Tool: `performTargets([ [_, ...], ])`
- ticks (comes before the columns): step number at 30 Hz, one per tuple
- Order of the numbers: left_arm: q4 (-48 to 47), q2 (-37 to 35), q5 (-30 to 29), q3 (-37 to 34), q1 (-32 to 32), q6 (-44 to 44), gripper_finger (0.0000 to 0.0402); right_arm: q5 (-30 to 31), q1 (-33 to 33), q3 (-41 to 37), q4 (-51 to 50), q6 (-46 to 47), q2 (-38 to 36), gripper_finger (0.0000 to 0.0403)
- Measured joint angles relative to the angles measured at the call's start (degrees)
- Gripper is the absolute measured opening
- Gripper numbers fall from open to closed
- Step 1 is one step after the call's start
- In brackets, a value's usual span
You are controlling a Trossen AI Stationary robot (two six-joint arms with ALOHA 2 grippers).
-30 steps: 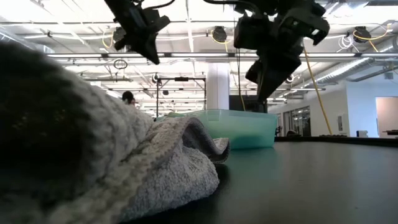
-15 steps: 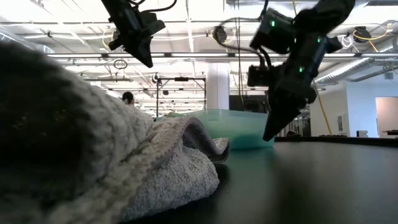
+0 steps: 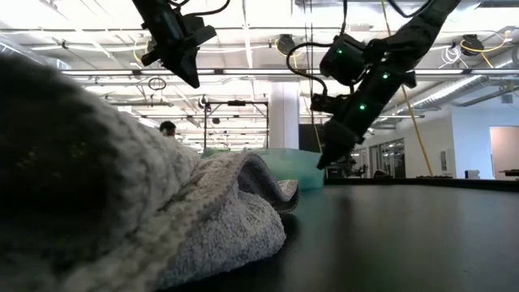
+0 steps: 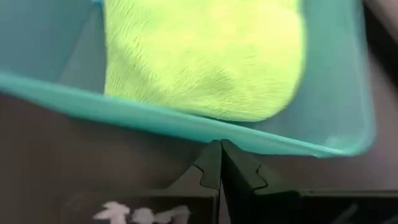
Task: Fold microfiber towels
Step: Move the bin to the top center of the table
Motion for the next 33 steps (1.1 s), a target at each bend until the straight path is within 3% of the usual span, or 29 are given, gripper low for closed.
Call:
performTargets([
  [6, 0.02, 0.00, -0.04, 0.00, 0.00, -0.41, 0.0002, -0.35, -6.07, 0.02, 6.80, -3.54, -0.14, 0.0000],
  [10, -0.12, 0.00, -0.04, 0.00, 0.00, -0.22, 0.0002, -4.51, -7.57, 0.02, 6.19, 0.21, -2.02, 0.0000],
  [19, -0.04, 0.00, -0.09, -0.02, 0.56, -0.11, 0.0001, -21.20, 1.47, 0.09, 5.56, 5.41, -8.42, 0.0000],
  [26, 0.00, 0.00, -0.07, -0.02, 0.68, 0.57, 0.0001, -18.29, 9.70, 0.09, 5.83, 6.37, -5.84, 0.0000],
  [33, 0.07, 0.00, -0.07, -0.02, 0.68, 0.51, 0.0001, -16.20, 10.76, 0.07, 12.88, 6.40, 1.44, 0.0000],
])
